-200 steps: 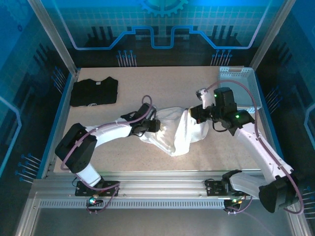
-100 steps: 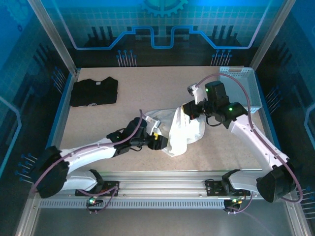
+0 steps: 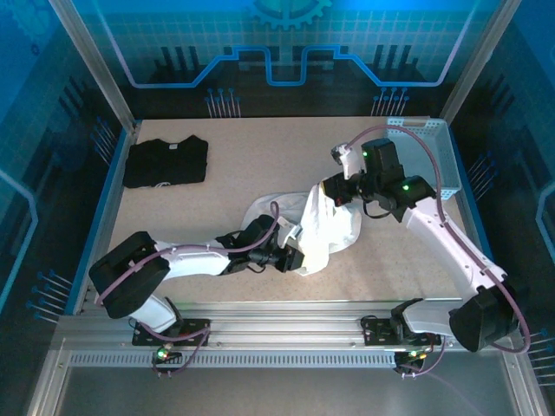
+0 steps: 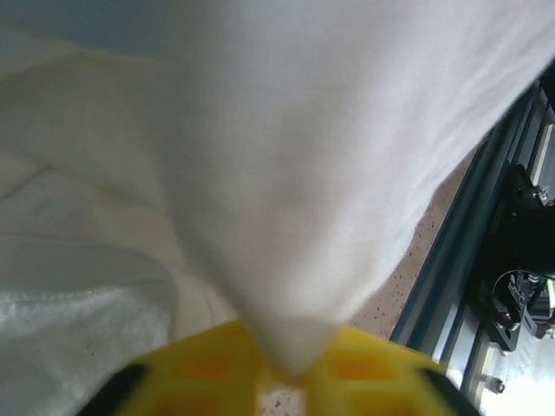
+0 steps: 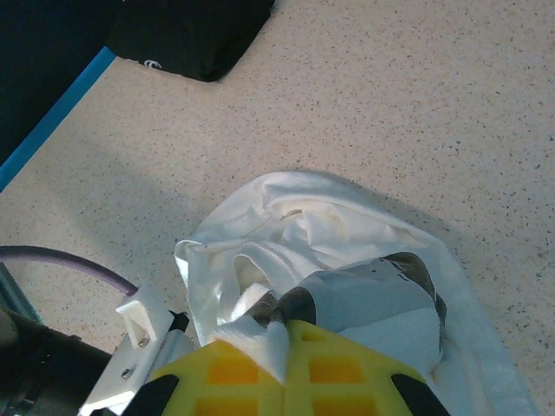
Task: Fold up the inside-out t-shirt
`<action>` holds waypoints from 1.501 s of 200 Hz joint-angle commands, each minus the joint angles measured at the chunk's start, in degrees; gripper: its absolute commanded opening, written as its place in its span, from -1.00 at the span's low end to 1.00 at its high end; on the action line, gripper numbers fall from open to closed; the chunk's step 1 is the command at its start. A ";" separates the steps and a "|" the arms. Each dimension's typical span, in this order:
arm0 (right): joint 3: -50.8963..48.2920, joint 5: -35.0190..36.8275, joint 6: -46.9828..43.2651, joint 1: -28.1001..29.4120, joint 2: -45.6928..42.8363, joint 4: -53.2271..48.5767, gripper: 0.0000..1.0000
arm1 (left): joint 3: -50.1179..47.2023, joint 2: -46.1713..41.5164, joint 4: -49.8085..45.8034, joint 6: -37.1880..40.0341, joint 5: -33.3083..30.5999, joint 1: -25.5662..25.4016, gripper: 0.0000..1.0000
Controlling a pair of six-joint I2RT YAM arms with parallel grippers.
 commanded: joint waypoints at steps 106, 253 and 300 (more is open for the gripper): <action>-5.15 20.79 1.70 8.49 2.17 -0.26 0.17 | -3.35 -27.58 -10.19 -1.35 -0.16 16.94 -1.00; -12.49 21.17 4.26 5.73 3.90 15.63 -0.80 | -0.60 -34.12 -15.00 -0.17 -5.91 19.51 -1.00; -4.32 12.34 2.53 1.66 -10.57 16.20 -1.00 | 14.53 -32.67 -14.22 -3.68 -8.36 28.01 -1.00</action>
